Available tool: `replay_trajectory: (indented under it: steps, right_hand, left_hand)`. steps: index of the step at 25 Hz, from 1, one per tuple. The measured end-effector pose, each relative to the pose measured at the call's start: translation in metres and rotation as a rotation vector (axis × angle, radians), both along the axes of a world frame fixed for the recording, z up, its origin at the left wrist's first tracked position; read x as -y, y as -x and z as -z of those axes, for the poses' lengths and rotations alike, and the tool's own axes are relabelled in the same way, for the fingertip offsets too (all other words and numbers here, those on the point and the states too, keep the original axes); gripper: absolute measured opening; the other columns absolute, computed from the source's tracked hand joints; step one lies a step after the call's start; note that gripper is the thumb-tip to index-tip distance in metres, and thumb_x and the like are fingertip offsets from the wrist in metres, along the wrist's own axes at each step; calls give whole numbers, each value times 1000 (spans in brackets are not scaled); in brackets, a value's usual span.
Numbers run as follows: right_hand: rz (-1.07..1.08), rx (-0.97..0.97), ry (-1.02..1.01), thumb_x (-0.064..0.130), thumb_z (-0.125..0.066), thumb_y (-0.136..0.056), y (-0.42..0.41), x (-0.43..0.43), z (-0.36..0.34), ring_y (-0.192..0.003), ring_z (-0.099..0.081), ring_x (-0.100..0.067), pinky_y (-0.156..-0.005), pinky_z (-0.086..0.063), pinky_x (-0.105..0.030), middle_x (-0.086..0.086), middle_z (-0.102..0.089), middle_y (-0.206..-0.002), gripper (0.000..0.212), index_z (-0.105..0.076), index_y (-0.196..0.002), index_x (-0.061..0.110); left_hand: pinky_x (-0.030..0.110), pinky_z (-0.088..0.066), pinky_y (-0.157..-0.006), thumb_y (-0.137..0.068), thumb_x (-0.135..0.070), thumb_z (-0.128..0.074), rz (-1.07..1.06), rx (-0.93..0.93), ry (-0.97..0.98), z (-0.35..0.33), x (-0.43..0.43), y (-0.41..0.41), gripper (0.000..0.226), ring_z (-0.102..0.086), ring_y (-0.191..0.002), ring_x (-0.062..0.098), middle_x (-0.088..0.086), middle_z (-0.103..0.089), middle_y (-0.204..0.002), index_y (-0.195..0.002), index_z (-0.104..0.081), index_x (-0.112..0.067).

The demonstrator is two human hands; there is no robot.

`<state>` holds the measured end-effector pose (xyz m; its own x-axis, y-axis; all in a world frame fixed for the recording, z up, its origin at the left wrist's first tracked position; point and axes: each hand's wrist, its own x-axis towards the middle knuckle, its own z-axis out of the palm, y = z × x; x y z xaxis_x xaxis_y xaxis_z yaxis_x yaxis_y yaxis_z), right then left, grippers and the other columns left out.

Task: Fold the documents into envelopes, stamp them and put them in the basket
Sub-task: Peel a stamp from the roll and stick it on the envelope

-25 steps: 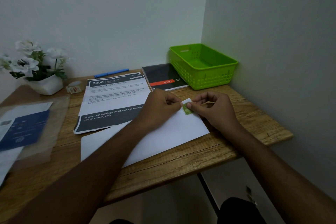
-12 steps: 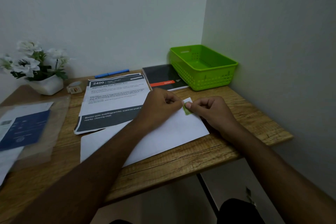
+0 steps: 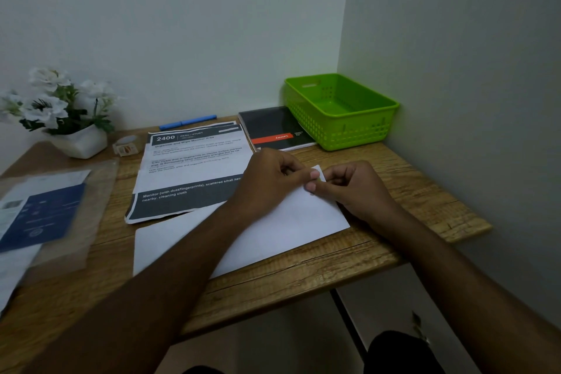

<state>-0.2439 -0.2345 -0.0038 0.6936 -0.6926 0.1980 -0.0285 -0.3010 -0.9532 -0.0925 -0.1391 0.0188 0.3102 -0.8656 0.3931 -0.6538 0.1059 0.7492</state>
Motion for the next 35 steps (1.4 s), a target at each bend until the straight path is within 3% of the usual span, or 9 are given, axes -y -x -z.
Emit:
replay_trajectory:
  steps: [2, 8, 13, 15, 17, 20, 25, 29, 35]
  right_hand:
    - [-4, -18, 26, 18, -83, -73, 0, 0, 0, -71, -74, -18, -59, -56, -27, -4, -76, -75, 11, -77, -79, 11]
    - [-89, 5, -30, 4, -76, -78, 2, 0, -2, -77, -73, -15, -67, -58, -24, -4, -77, -83, 12, -76, -88, 12]
    - [-124, -24, -109, -2, -64, -87, 3, 1, -3, -86, -73, -17, -72, -58, -24, -11, -76, -97, 22, -72, -107, 2]
    - [-114, -31, -134, 3, -62, -89, 3, 1, -5, -78, -72, -13, -63, -54, -19, -8, -77, -91, 18, -73, -104, 4]
    - [-104, -23, -131, 12, -69, -87, 3, -1, -5, -70, -71, -11, -57, -51, -18, -6, -77, -83, 13, -75, -95, 5]
    - [-69, -39, -102, 12, -77, -79, 1, -2, -4, -80, -74, -21, -66, -57, -27, -10, -77, -87, 19, -75, -96, 4]
    - [-36, -35, -102, 7, -78, -77, 2, -2, -4, -83, -74, -25, -71, -60, -31, -14, -76, -89, 23, -74, -99, 2]
    - [-24, -39, -173, 7, -68, -86, 2, 0, -6, -82, -73, -23, -68, -57, -28, -12, -77, -91, 17, -74, -102, 3]
    - [-51, -29, -181, 16, -72, -85, 2, -2, -6, -76, -73, -19, -59, -54, -24, -9, -77, -86, 14, -76, -95, 7]
  left_hand:
    - [17, -38, -50, -78, -30, -73, -17, 73, -5, 1, 2, 0, 13, -52, -50, -2, -3, -69, -62, -70, -75, -19]
    - [33, -42, -57, -82, -32, -69, -46, 173, -34, -3, 2, -2, 21, -47, -52, 6, -5, -61, -58, -73, -74, -14]
    - [37, -45, -62, -86, -31, -64, -70, 248, -33, -5, 1, -3, 22, -48, -56, 10, -7, -58, -59, -77, -74, -14]
    - [39, -48, -63, -87, -29, -63, -69, 260, -22, -5, -1, -3, 20, -51, -59, 13, -2, -64, -64, -80, -75, -14]
    - [39, -49, -65, -86, -26, -65, -65, 255, -5, -6, -2, -3, 17, -57, -63, 13, 0, -70, -71, -81, -76, -15]
    - [33, -49, -64, -83, -23, -69, -48, 246, 16, -6, -3, -2, 11, -64, -69, 11, -1, -74, -79, -82, -77, -15]
    - [10, -42, -61, -77, -15, -74, 1, 203, -19, -8, -3, -4, 11, -58, -64, -3, 1, -75, -84, -87, -77, -11]
    - [16, -48, -70, -81, -4, -68, 39, 128, -25, -12, -7, -7, 18, -64, -75, 5, 4, -73, -88, -98, -74, -8]
    - [25, -38, -55, -82, 4, -54, 53, 30, -65, -11, -9, -8, 35, -52, -60, 12, 10, -67, -71, -107, -70, -14]
